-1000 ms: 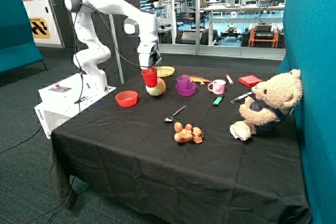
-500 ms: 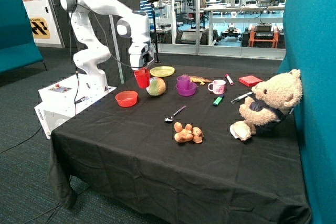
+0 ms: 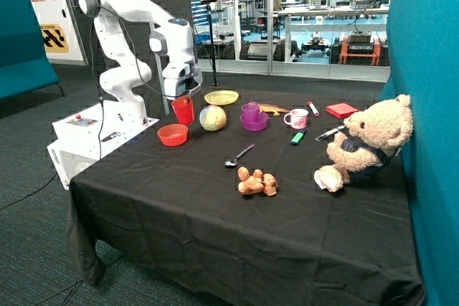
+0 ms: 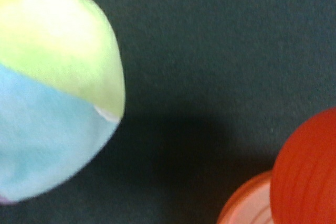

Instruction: Match the cups with the appropriate bowls

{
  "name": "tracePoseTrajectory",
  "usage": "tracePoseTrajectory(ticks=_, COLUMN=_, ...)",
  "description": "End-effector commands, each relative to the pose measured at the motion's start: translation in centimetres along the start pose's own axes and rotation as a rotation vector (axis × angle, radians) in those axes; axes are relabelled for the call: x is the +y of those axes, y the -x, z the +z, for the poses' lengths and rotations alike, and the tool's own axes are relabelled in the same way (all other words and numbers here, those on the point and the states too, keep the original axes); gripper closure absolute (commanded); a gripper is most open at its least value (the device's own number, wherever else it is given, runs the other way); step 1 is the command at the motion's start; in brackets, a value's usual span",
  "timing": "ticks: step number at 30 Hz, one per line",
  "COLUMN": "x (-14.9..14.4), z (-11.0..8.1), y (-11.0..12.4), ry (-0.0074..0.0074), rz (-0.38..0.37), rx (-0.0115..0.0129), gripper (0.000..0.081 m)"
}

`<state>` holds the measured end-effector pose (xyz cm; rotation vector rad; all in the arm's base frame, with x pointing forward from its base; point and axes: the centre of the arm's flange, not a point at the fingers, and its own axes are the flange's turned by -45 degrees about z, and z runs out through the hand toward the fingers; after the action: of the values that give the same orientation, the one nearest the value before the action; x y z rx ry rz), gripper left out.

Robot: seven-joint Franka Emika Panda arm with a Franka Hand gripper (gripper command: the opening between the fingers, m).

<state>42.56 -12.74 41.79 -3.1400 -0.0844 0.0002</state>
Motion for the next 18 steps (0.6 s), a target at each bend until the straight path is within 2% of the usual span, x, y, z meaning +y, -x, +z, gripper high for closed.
tracePoseTrajectory(ticks=1, x=0.4, z=1.0, y=2.2, ry=0.0005, rz=0.02, rx=0.0001, gripper=0.0808)
tracePoseTrajectory(ticks=12, x=0.1, z=1.3, y=4.1, ry=0.0005, rz=0.013, rx=0.0001, gripper=0.0808)
tracePoseTrajectory(ticks=18, x=0.2, z=2.6, y=5.4, ry=0.0005, rz=0.013, rx=0.0001, gripper=0.0808)
